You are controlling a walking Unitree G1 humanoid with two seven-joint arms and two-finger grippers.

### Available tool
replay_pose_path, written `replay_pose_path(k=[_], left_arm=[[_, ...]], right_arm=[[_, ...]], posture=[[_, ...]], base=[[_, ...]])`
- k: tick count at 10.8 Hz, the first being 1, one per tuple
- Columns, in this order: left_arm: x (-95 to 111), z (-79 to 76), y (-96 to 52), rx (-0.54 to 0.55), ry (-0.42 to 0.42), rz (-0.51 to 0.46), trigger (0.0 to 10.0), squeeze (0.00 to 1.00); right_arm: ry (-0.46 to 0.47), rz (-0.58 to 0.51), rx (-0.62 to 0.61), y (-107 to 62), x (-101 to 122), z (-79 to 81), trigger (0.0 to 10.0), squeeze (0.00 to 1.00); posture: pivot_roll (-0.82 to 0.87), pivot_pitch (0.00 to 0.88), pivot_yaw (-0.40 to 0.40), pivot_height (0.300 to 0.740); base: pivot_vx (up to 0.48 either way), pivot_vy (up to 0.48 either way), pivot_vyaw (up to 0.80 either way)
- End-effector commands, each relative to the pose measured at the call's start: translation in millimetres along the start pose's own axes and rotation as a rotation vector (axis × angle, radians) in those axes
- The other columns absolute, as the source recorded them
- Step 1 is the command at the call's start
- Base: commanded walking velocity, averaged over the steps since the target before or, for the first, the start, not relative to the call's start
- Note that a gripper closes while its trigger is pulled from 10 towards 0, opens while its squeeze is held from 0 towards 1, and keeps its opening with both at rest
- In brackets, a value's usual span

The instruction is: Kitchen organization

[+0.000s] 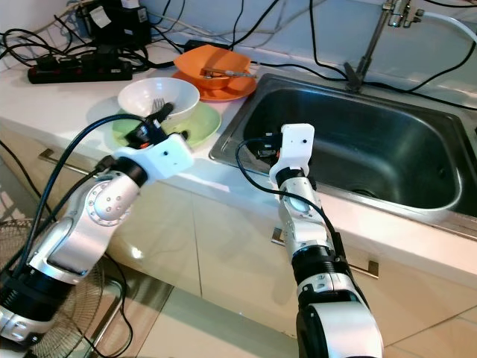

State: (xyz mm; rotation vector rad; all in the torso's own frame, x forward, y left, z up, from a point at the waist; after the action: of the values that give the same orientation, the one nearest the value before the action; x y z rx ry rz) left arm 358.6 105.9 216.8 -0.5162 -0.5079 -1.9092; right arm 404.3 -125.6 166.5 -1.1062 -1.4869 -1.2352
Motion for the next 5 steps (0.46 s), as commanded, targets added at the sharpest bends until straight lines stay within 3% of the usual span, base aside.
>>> replay_pose_path(k=[1, 2, 5], left_arm=[[-1.0, 0.4, 2.1, 0.003, 0.023, 0.011, 10.0, 0.0], [-14.0, 1.8, 3.3, 0.0, 0.053, 0.054, 10.0, 0.0], [-22.9, 7.3, 9.4, 0.013, 0.088, 0.078, 10.0, 0.0]], right_arm=[[0.011, -0.002, -0.007, -1.2, 1.1, -0.8, 10.0, 0.0], [0.014, -0.005, -0.01, -1.6, 2.6, 0.0, 10.0, 0.0], [0.016, -0.007, -0.024, -2.6, 5.0, -2.5, 10.0, 0.0]], posture=[[0.14, 0.056, -0.032, 0.74], [0.13, 0.052, -0.029, 0.74], [0.13, 0.042, -0.025, 0.74]], base=[[0.0, 0.0, 0.0], [0.0, 0.0, 0.0], [0.0, 0.0, 0.0]])
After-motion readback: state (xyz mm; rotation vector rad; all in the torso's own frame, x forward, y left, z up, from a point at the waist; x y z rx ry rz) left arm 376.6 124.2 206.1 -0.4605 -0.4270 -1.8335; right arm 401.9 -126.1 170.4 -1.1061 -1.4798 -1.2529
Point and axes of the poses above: a point about 5 cm out from each wrist's last joint towards the gripper, its own y axis pointing out of the wrist towards the gripper, its own x axis along the axis of the wrist's last joint, z = x × y, the point moved 3 cm from there along y, pointing out of the wrist towards the gripper, and after that the axes turned 8 degrees about -y, right-handed, at the moved point
